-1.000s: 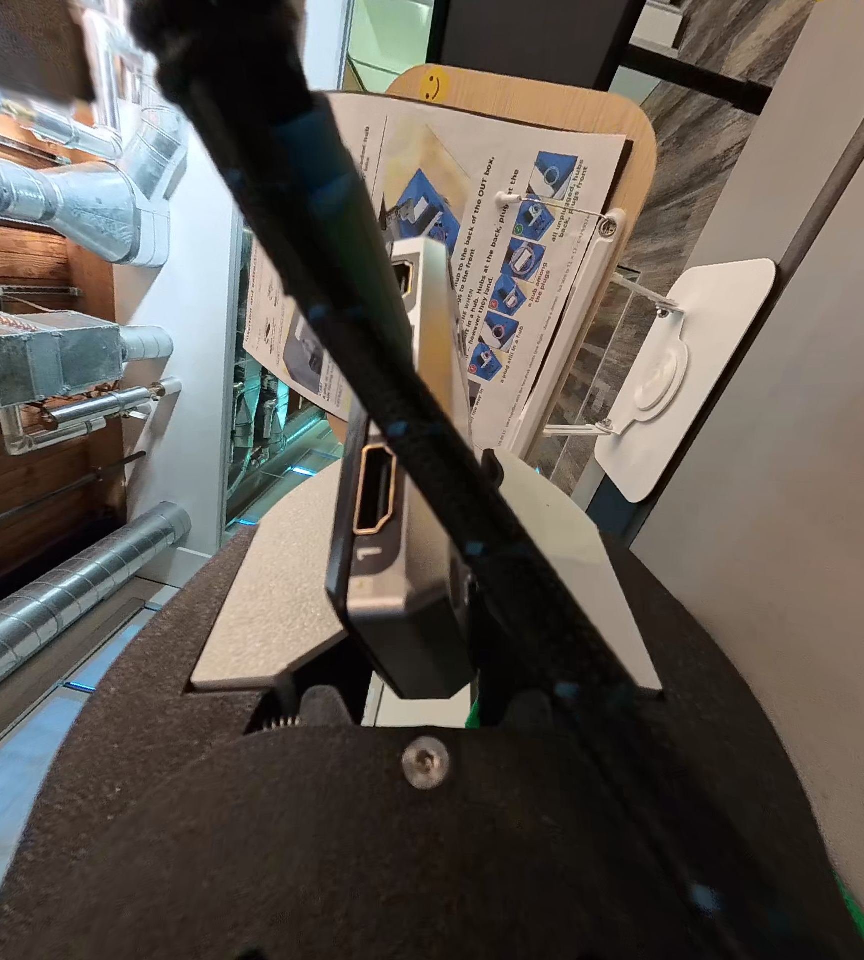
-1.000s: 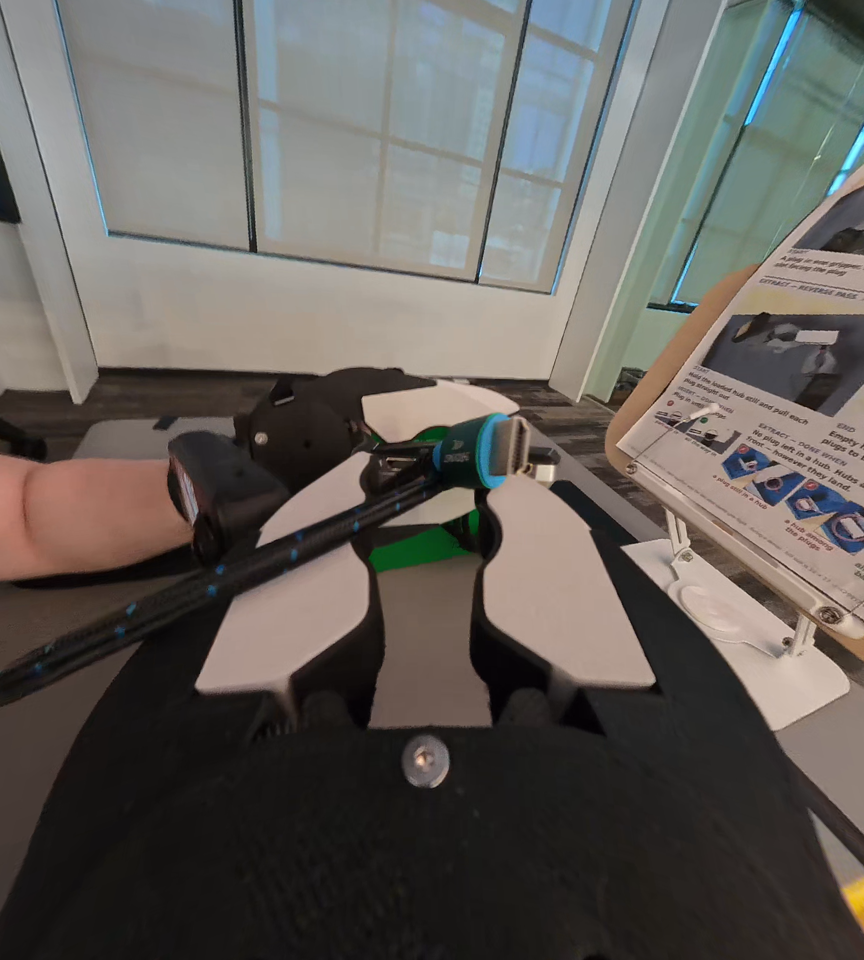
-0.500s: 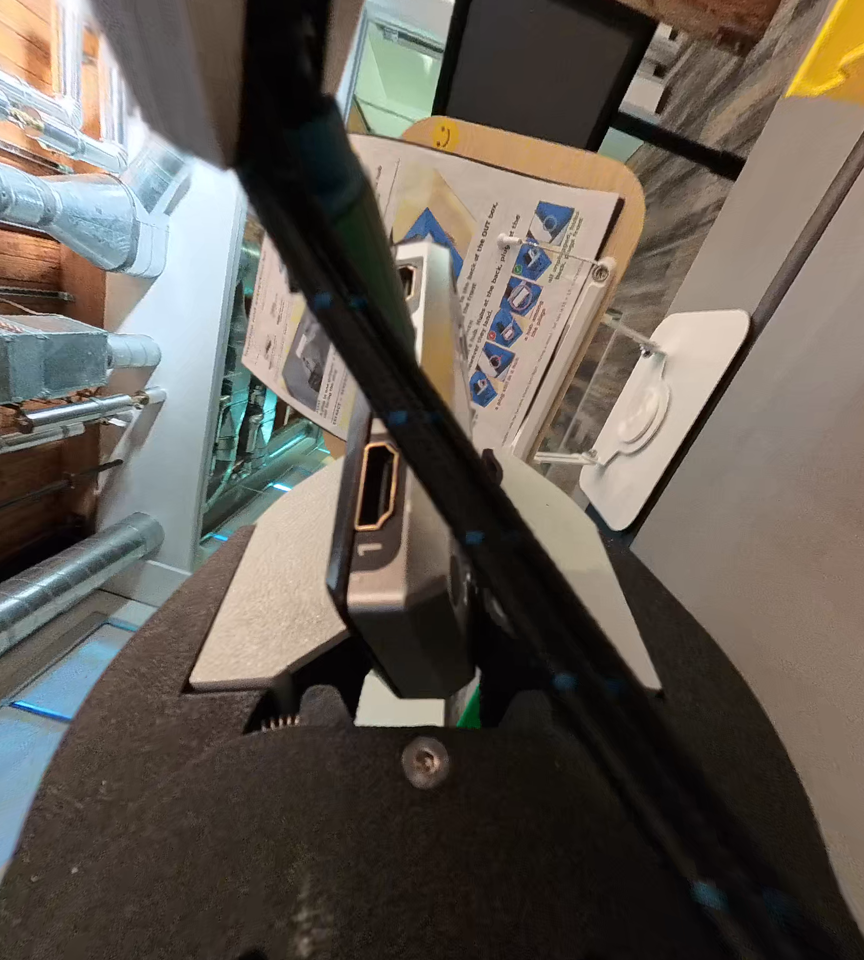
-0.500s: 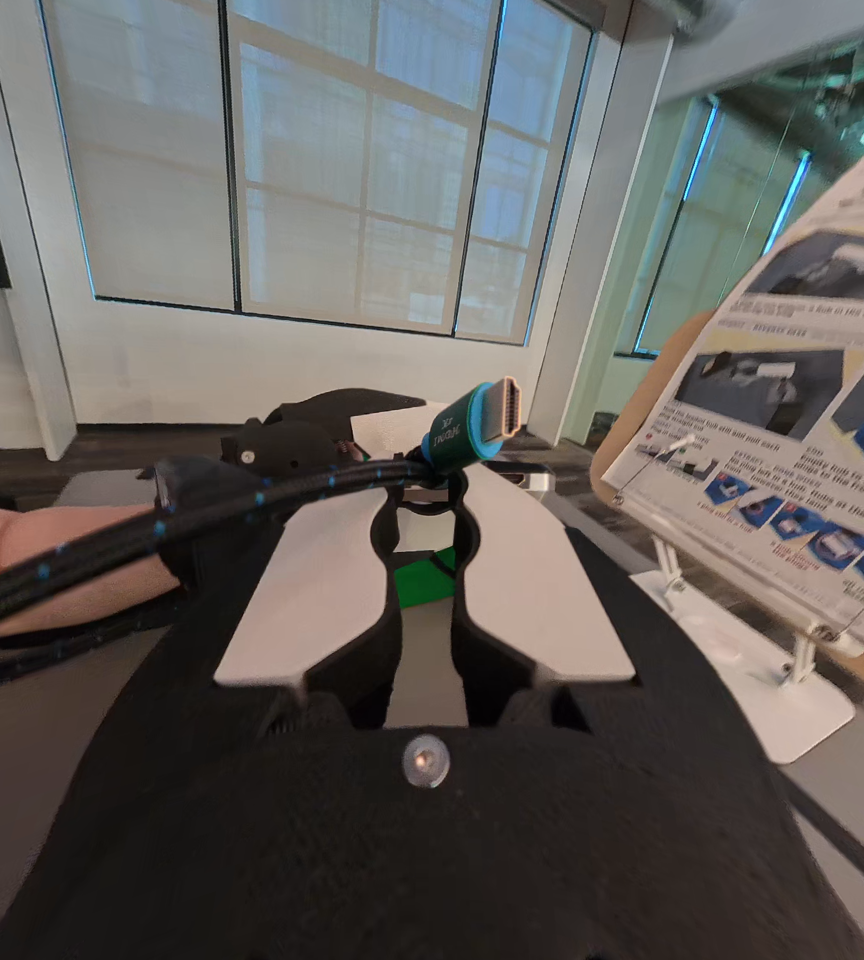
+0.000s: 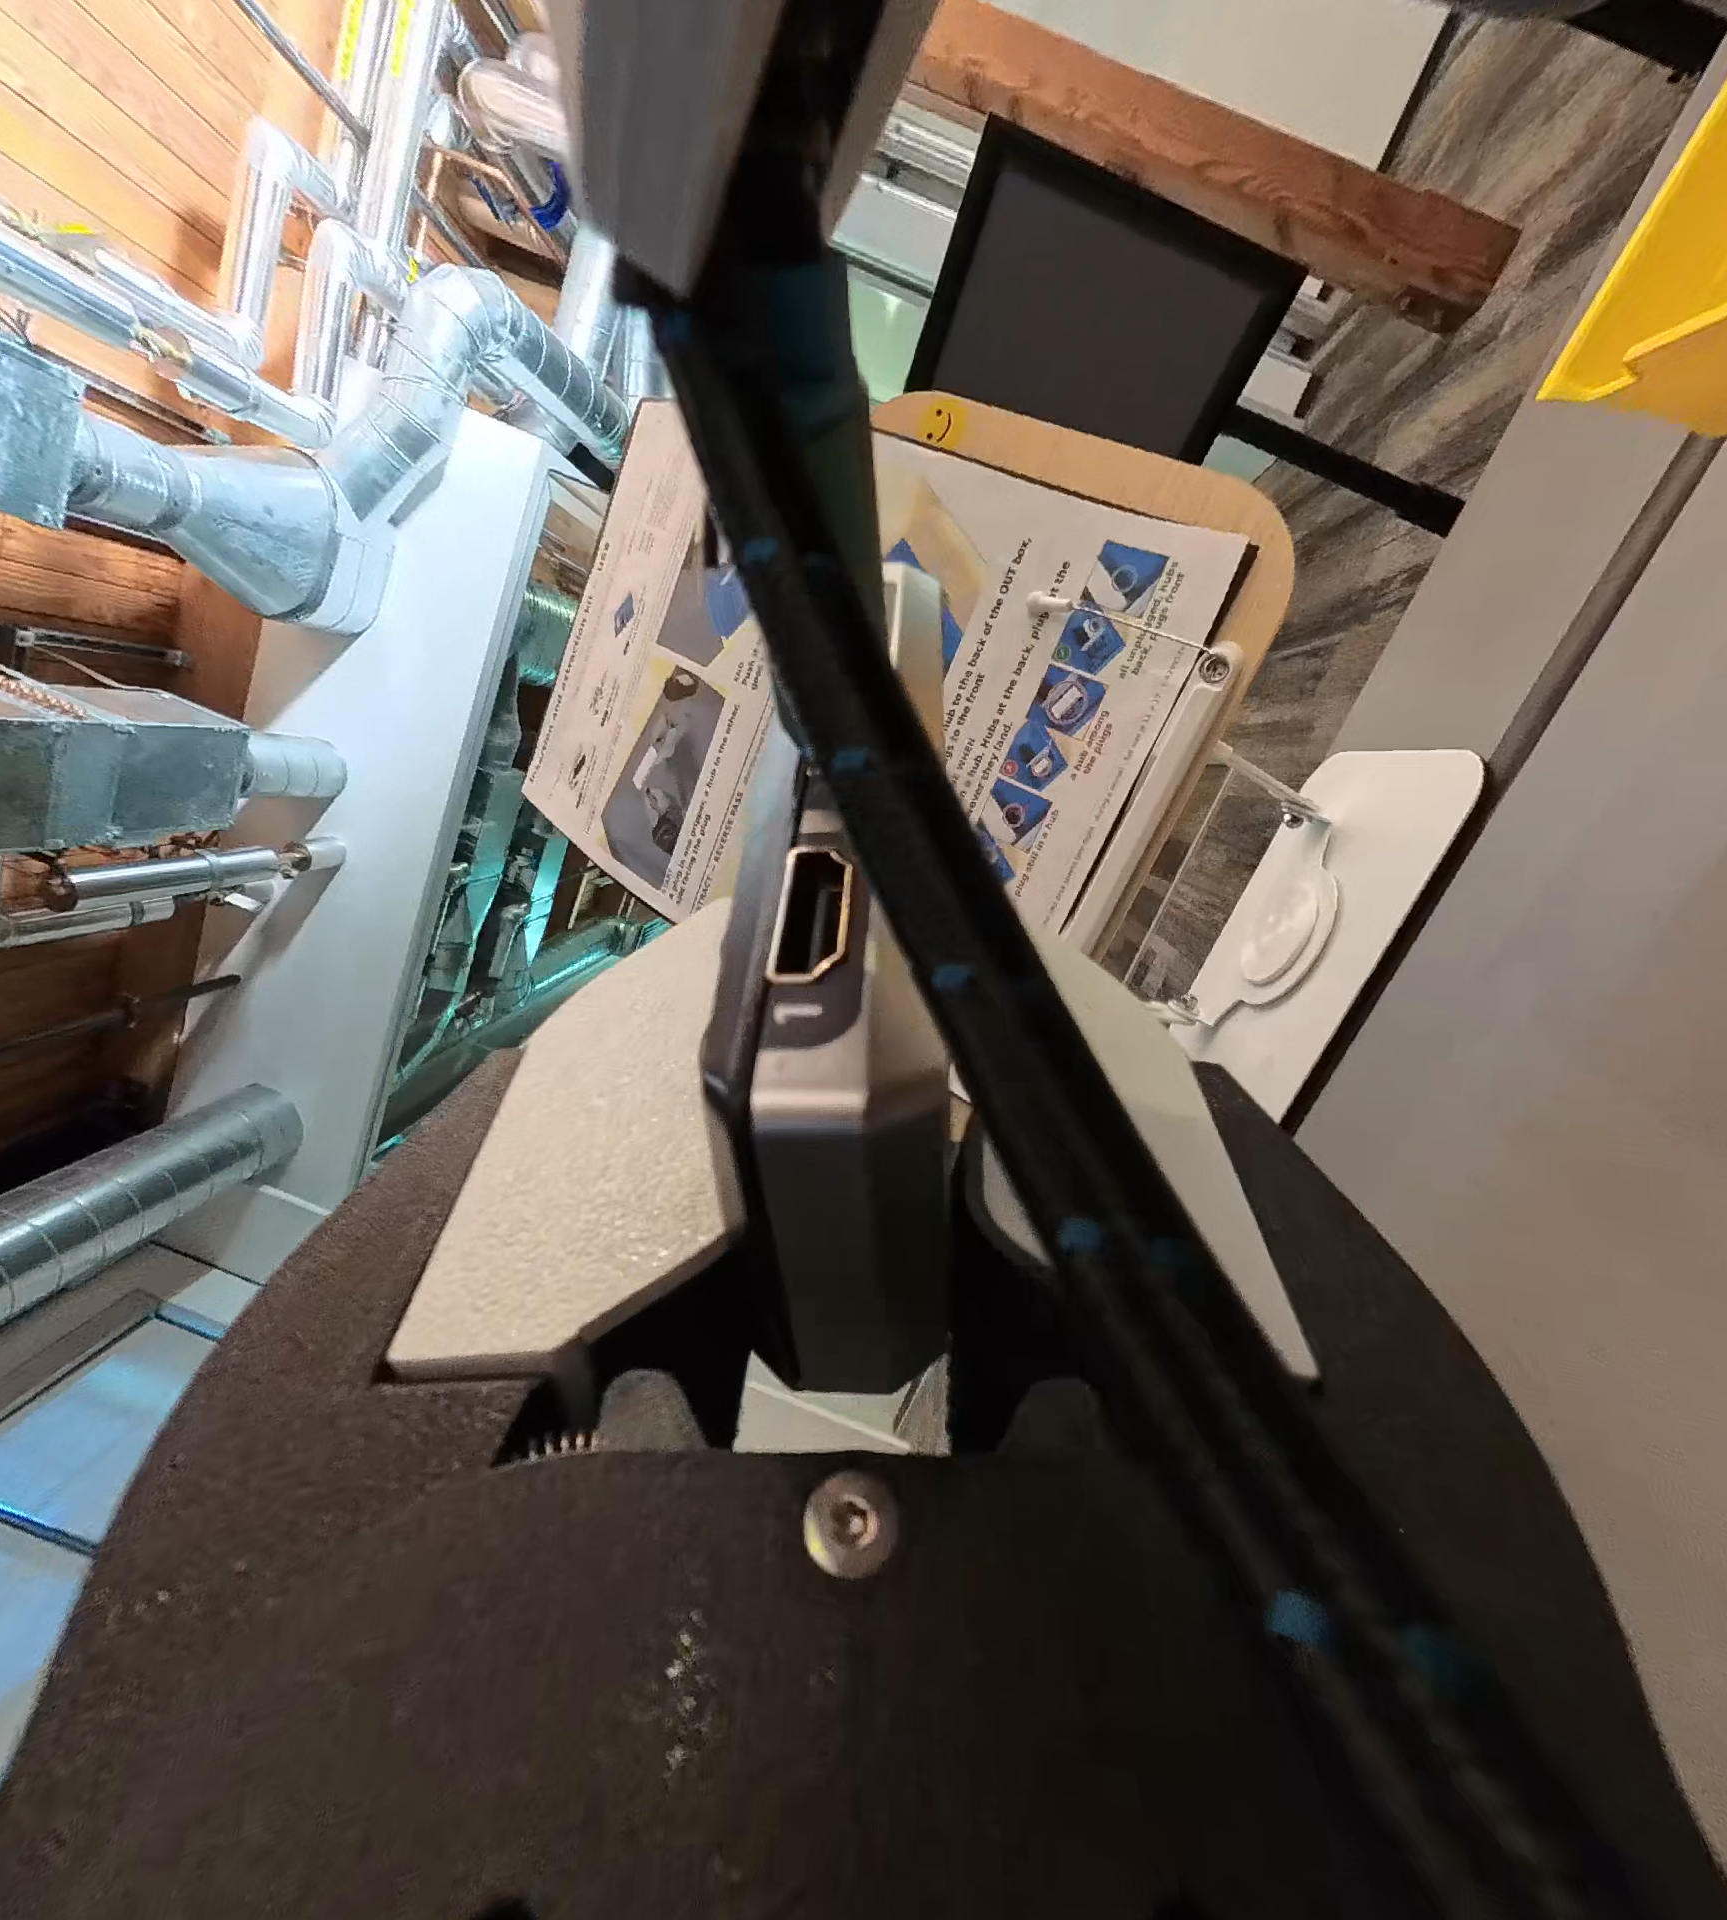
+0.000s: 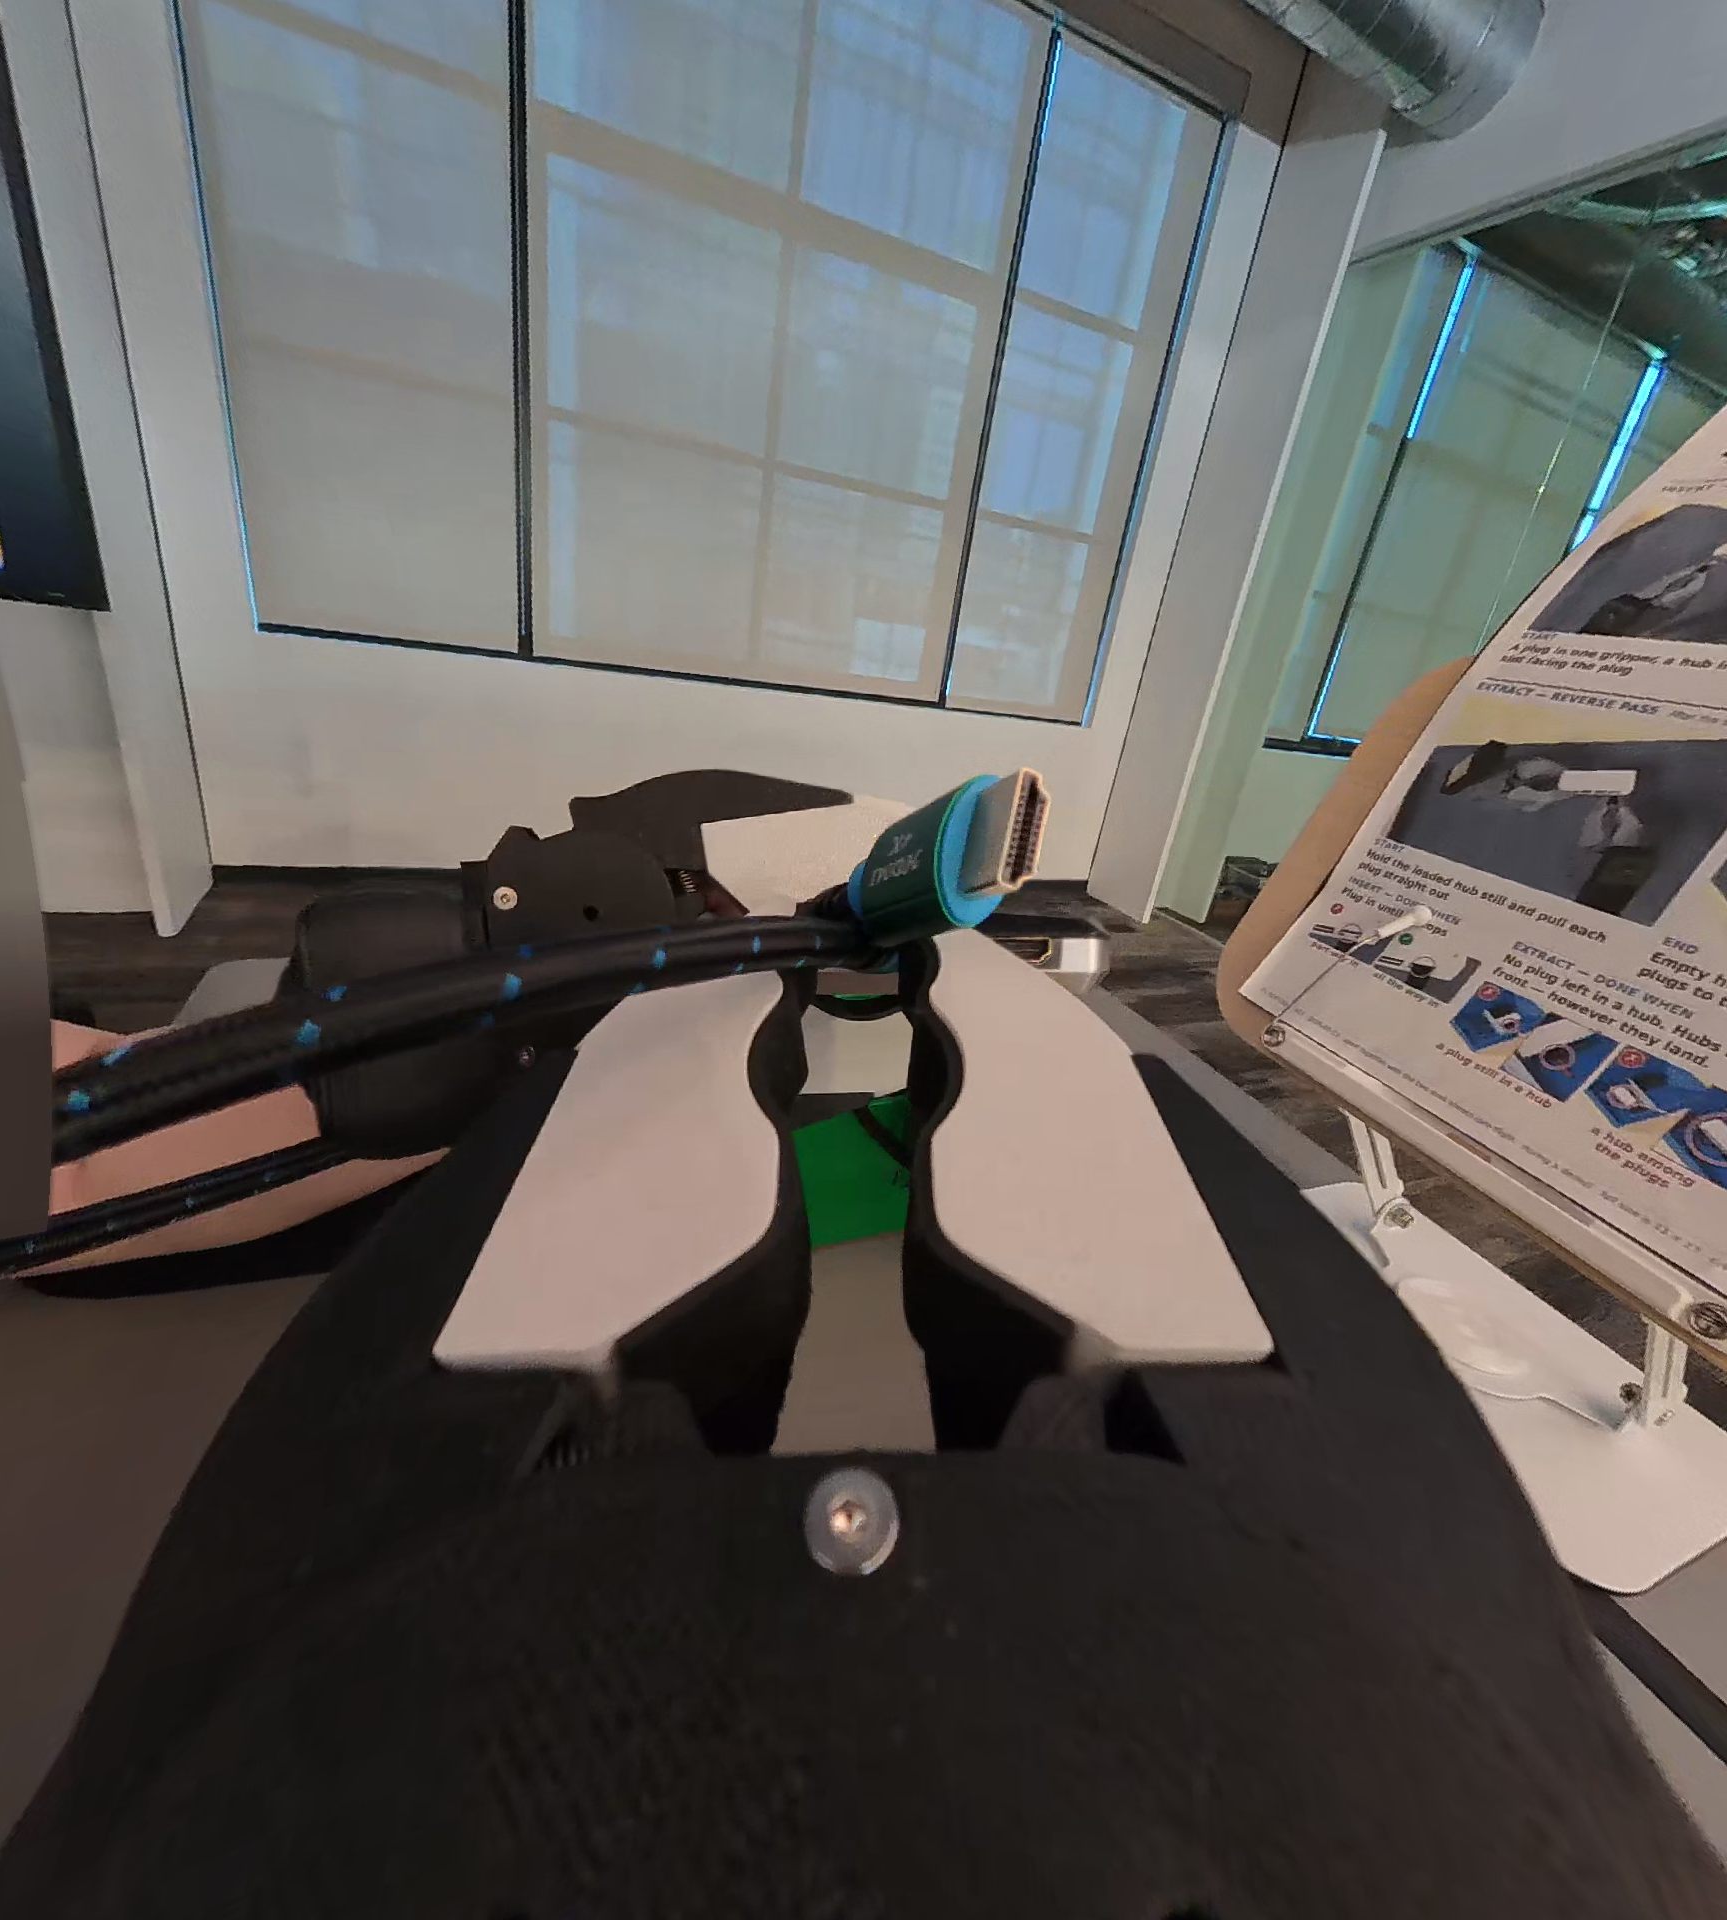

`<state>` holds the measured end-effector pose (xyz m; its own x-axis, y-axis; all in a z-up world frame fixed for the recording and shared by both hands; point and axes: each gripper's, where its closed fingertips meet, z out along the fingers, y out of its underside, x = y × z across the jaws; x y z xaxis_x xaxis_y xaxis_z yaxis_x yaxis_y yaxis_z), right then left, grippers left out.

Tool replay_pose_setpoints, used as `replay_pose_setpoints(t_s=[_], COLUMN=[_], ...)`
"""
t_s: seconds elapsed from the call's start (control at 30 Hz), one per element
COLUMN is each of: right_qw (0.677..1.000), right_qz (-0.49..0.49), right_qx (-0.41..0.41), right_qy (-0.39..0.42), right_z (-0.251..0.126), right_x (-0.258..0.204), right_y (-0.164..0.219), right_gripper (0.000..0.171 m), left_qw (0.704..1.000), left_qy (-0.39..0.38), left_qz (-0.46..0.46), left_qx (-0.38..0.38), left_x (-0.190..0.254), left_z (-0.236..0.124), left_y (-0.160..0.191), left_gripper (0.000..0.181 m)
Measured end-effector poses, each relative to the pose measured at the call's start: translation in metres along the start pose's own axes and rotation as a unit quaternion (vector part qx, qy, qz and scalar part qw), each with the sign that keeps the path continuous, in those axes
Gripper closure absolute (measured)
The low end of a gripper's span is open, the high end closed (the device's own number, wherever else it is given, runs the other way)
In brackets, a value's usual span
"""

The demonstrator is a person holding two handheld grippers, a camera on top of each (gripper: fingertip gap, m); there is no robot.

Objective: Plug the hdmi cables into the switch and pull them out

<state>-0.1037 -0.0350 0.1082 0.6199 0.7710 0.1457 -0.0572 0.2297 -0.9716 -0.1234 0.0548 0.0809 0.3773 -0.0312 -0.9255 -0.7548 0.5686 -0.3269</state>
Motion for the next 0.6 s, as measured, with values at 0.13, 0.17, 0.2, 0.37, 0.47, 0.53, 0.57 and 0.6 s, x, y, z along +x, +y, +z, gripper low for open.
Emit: replay_pose_setpoints(t_s=[0.13,0.17,0.2,0.37,0.47,0.53,0.57,0.6], right_qw=[1.000,0.999,0.999,0.997,0.997,0.997,0.996,0.996], right_qz=[0.012,0.015,0.019,0.021,0.018,0.012,0.013,0.011], right_qx=[0.000,0.003,0.006,0.009,0.006,0.004,0.003,0.002], right_qy=[-0.022,-0.029,-0.036,-0.069,-0.076,-0.082,-0.084,-0.084], right_z=[-0.003,-0.004,-0.004,-0.009,-0.011,-0.012,-0.013,-0.013], right_x=[-0.002,-0.003,-0.004,-0.008,-0.009,-0.010,-0.011,-0.011], right_y=[-0.001,-0.002,-0.004,-0.008,-0.008,-0.009,-0.009,-0.009], right_gripper=[0.155,0.155,0.155,0.155,0.155,0.155,0.155,0.155], left_qw=[1.000,0.999,0.999,0.997,0.996,0.995,0.995,0.995], left_qy=[-0.003,-0.001,-0.005,-0.009,-0.008,-0.014,-0.016,-0.016], left_qz=[0.001,0.000,-0.003,-0.004,-0.002,0.002,0.005,0.007], left_qx=[0.031,0.045,0.051,0.082,0.089,0.100,0.101,0.099], left_x=[0.000,0.000,-0.001,-0.002,-0.002,-0.002,-0.003,-0.003], left_z=[-0.005,-0.007,-0.009,-0.017,-0.019,-0.022,-0.023,-0.023], left_y=[-0.009,-0.013,-0.016,-0.028,-0.033,-0.036,-0.036,-0.037], left_gripper=[0.147,0.148,0.147,0.146,0.140,0.145,0.145,0.145])
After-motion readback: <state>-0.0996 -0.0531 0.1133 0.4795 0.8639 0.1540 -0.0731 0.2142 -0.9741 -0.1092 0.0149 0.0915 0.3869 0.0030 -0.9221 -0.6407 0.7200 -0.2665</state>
